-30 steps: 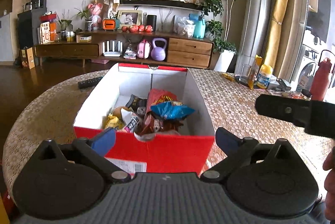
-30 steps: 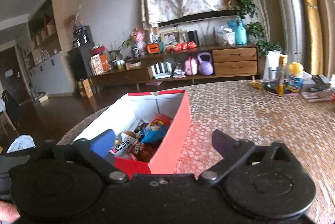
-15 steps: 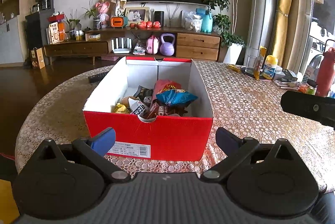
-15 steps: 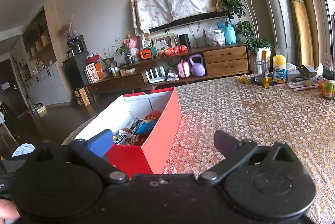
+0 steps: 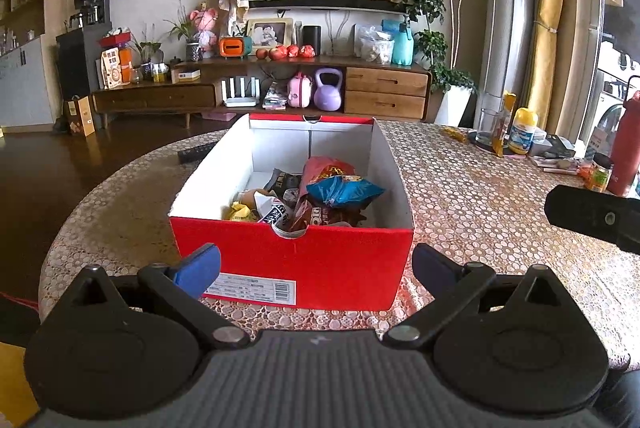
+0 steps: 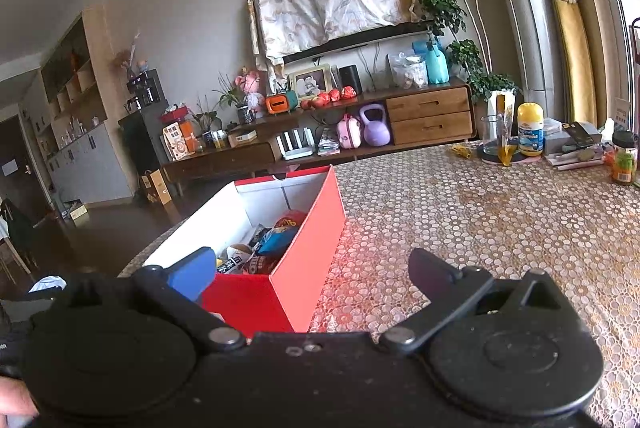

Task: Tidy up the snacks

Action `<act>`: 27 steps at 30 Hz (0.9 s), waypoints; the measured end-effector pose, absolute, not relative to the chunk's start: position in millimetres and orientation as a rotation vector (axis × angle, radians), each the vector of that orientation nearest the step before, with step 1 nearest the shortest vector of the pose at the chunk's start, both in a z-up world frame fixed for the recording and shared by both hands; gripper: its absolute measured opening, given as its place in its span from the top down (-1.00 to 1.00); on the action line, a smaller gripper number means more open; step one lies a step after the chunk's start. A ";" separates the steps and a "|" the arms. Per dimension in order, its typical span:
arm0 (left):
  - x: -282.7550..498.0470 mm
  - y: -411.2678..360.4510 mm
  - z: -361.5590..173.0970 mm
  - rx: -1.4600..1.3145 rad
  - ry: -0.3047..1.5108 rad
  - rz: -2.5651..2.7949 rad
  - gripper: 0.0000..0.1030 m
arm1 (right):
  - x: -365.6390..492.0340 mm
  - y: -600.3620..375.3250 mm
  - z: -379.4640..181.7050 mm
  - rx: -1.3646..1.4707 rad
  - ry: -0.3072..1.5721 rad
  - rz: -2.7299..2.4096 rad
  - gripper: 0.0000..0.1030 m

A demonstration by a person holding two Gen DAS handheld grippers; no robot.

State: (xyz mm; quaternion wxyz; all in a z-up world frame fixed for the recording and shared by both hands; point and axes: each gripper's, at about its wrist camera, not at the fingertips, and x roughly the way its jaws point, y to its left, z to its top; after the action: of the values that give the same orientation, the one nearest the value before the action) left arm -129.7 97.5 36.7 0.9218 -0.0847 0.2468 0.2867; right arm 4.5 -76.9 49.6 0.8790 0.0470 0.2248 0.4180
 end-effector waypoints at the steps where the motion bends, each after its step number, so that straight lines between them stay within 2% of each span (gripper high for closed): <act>1: -129.6 97.1 36.8 -0.171 0.505 0.589 -0.99 | 4.0 -76.7 49.5 0.097 0.469 0.870 -0.99; 27: -128.2 98.2 36.5 -0.157 0.499 0.575 -0.99 | 4.5 -76.4 45.7 0.095 0.483 0.866 -0.99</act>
State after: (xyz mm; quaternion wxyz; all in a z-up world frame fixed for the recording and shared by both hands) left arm -128.2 98.2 36.5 0.9254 -0.0764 0.2430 0.2805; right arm 4.5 -76.4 45.7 0.8785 0.0455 0.2314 0.4155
